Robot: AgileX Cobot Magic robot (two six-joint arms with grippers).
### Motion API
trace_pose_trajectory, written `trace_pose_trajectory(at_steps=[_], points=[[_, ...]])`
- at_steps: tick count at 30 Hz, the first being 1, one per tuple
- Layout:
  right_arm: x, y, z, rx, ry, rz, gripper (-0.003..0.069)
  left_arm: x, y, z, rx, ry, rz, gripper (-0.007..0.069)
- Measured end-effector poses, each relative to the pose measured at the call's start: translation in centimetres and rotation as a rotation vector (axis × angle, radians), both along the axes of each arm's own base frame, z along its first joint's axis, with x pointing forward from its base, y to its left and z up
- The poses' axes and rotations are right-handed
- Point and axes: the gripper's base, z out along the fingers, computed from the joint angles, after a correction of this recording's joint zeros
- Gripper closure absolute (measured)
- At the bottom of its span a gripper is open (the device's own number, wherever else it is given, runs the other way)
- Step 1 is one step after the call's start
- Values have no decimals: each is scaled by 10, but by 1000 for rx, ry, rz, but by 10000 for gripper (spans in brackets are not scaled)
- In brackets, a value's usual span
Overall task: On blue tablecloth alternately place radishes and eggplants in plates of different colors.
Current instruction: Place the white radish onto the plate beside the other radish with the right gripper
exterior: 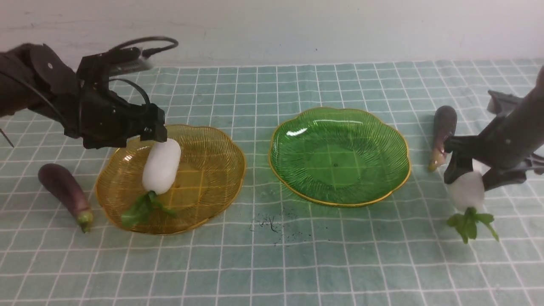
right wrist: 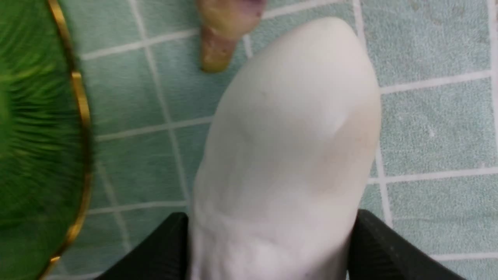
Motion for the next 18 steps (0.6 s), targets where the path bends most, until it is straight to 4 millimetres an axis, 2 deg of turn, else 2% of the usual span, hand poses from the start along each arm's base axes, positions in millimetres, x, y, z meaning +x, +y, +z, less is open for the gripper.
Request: trace_pose_trajectory(at_steps=[1, 2, 3, 4, 5, 6, 8, 11, 13, 16, 18], points=[[-1, 1, 2, 3, -4, 1, 195, 0, 0, 3, -3, 4, 0, 69], [-1, 14, 36, 37, -104, 32, 195, -2, 5, 21, 0, 9, 3, 171], [-2, 19, 45, 47, -133, 43, 195, -2, 6, 24, 3, 5, 4, 183], [-2, 36, 63, 89, -197, 84, 195, -6, 16, 42, 30, -9, 10, 320], [-3, 54, 77, 144, -249, 122, 195, -10, 25, 52, 46, -20, 26, 446], [-3, 77, 88, 190, -295, 183, 195, -13, 31, 58, 55, -27, 38, 519], [-4, 117, 96, 275, -338, 268, 195, -20, 45, 66, 63, -21, 67, 590], [-1, 182, 88, 376, -353, 377, 195, -35, 69, 71, 62, 22, 123, 627], [4, 220, 70, 401, -341, 428, 195, -45, 82, 69, 58, 49, 161, 632], [9, 259, 55, 420, -340, 473, 195, -59, 97, 60, 50, 85, 210, 632], [14, 277, 41, 426, -330, 491, 195, -69, 104, 55, 43, 106, 238, 632]])
